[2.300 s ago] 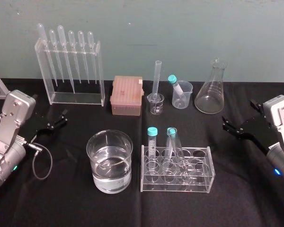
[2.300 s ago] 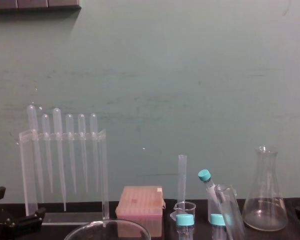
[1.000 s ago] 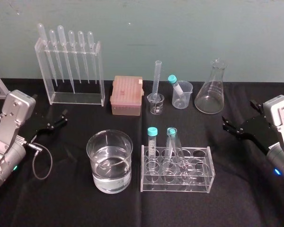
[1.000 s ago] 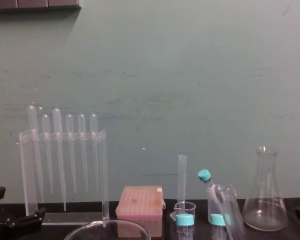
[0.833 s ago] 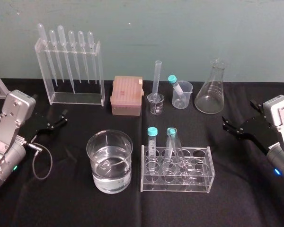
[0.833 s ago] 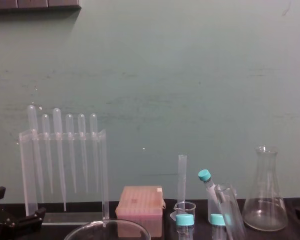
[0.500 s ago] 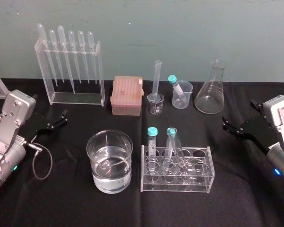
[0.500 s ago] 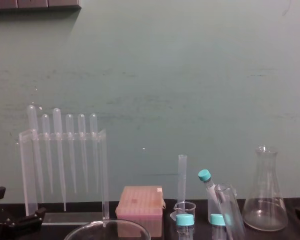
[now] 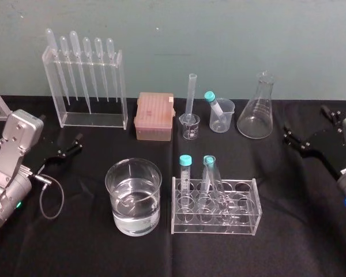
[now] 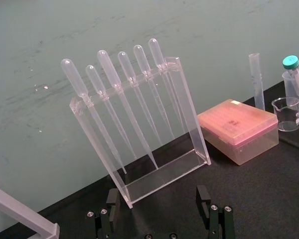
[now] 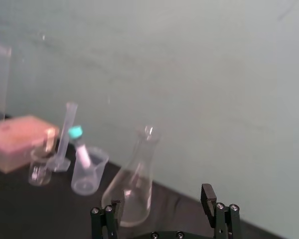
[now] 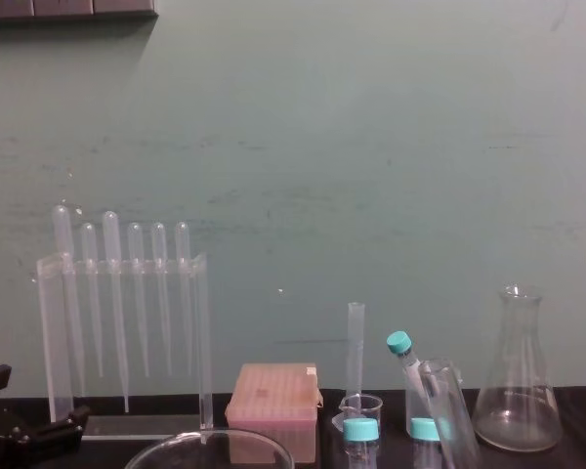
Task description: Hold the test tube with one hand and immerse one end into the beaker, then return it to the test tube rack.
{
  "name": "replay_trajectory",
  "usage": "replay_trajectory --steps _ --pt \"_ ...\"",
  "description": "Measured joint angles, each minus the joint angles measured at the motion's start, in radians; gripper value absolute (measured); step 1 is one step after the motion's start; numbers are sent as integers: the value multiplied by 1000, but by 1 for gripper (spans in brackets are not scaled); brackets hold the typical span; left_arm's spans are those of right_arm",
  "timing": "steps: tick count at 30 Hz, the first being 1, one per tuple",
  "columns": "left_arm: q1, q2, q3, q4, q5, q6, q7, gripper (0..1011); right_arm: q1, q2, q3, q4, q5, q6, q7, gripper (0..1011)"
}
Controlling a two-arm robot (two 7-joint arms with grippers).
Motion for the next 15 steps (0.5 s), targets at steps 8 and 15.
replay_trajectory --steps 8,15 --pt "0 0 0 0 0 0 0 1000 4 5 30 -35 -2 -45 27 1003" --pt "0 0 0 0 0 0 0 1000 43 -2 20 -55 -20 -91 94 1003"
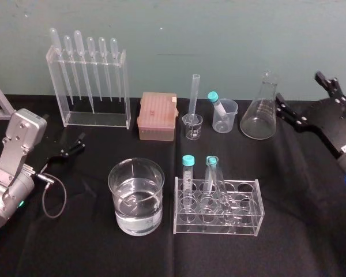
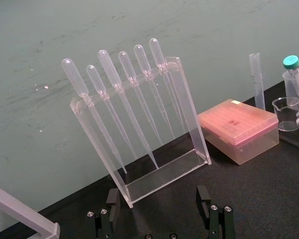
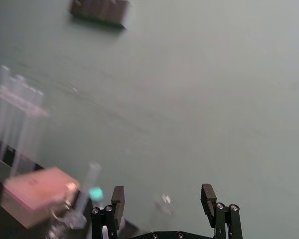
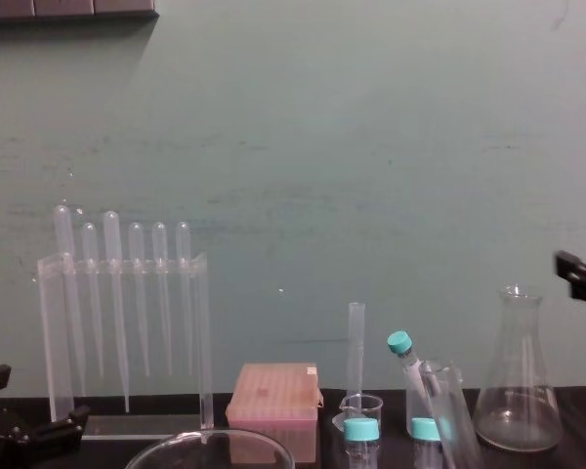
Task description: Hold the test tube with one hand and immerse one end into the beaker, then return it to the test tube rack.
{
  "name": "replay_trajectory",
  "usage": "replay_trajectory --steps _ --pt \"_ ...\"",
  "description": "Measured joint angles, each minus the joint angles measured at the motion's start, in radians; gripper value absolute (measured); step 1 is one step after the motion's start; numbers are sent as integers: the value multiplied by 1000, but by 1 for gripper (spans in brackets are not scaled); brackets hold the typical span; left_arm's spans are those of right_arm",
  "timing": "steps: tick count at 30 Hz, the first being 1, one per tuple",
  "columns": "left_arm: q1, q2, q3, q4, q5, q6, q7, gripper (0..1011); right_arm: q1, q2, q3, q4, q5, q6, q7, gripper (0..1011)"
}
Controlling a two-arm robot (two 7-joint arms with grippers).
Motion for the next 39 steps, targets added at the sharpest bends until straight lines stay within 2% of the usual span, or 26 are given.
replay_trajectory --steps 6,12,17,27,39 --pt "0 0 0 0 0 0 0 1000 52 -27 -36 -15 -20 -56 86 1003" --pt "0 0 0 0 0 0 0 1000 71 -47 -63 -31 -24 -89 146 1003" --pt "0 0 0 0 0 0 0 1000 73 -63 -83 -48 -7 -109 206 1003" --pt "0 0 0 0 0 0 0 1000 53 -83 -102 -84 43 -127 294 1003" --pt "0 0 0 0 0 0 0 1000 0 -103 -95 -143 68 -108 327 1003"
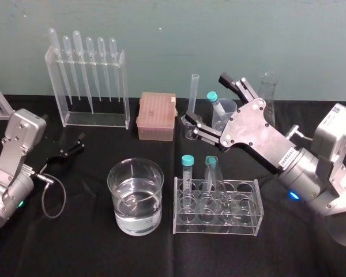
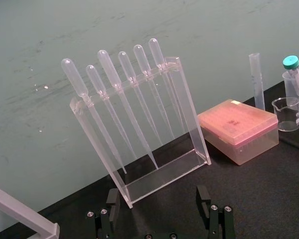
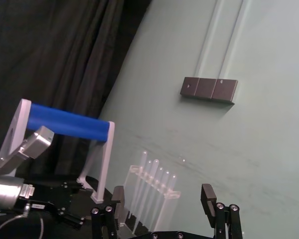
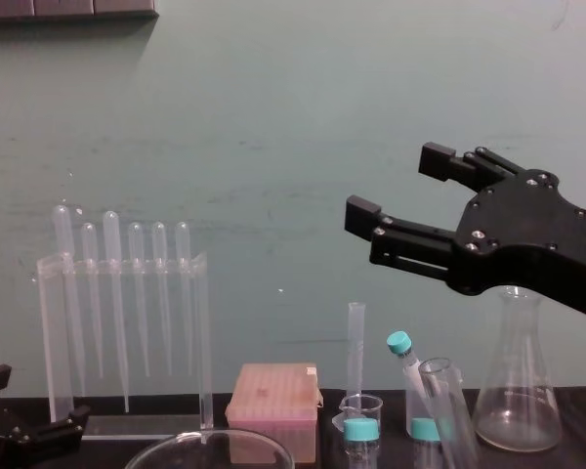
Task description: Hold the test tube with one hand and immerse one end into the beaker, then return it to the test tube rack.
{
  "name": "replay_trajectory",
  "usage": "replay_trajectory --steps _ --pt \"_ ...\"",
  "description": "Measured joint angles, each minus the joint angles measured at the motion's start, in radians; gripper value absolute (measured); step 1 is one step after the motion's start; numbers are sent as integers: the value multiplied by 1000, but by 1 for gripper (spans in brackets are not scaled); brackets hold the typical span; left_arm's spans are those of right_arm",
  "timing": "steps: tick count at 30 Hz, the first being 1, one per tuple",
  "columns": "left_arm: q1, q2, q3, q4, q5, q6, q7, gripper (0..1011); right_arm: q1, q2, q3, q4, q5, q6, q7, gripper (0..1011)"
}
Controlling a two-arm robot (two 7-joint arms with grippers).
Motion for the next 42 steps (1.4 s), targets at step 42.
replay_trajectory --steps 42 --pt "0 0 0 0 0 0 0 1000 -205 -80 63 -137 -63 237 -77 1003"
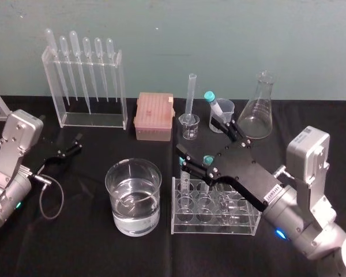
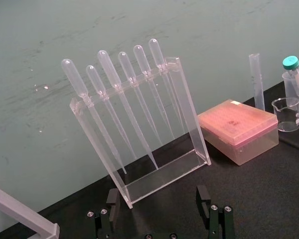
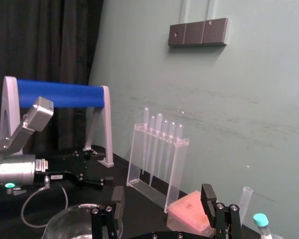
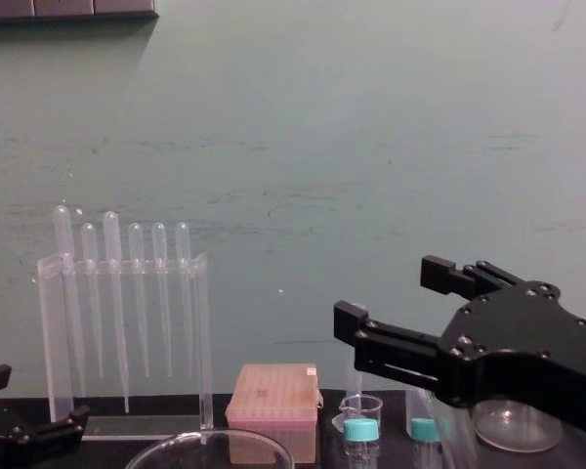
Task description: Hold the test tube with one hand and immerse one end into the beaker, then return it to the test tube rack.
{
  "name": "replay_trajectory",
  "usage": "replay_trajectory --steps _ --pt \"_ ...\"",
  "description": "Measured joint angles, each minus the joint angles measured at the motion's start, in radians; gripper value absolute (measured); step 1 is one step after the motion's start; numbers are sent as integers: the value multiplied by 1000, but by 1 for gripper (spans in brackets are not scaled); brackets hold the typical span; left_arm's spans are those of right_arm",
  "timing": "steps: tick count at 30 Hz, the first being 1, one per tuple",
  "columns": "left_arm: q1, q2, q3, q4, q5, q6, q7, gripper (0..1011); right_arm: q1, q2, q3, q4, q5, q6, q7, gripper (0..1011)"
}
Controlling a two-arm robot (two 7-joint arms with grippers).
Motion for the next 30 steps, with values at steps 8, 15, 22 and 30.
replay_trajectory --steps 8,15,22,30 --pt "0 0 0 0 0 0 0 1000 -35 -9 20 -20 -20 13 -11 1003" --pt "0 0 0 0 0 0 0 1000 -61 -17 37 -26 -23 28 -7 1003" --pt "0 0 0 0 0 0 0 1000 -81 -26 60 -19 -18 49 9 1003" --pt "0 0 0 0 0 0 0 1000 -92 -37 77 -15 -19 66 21 1003"
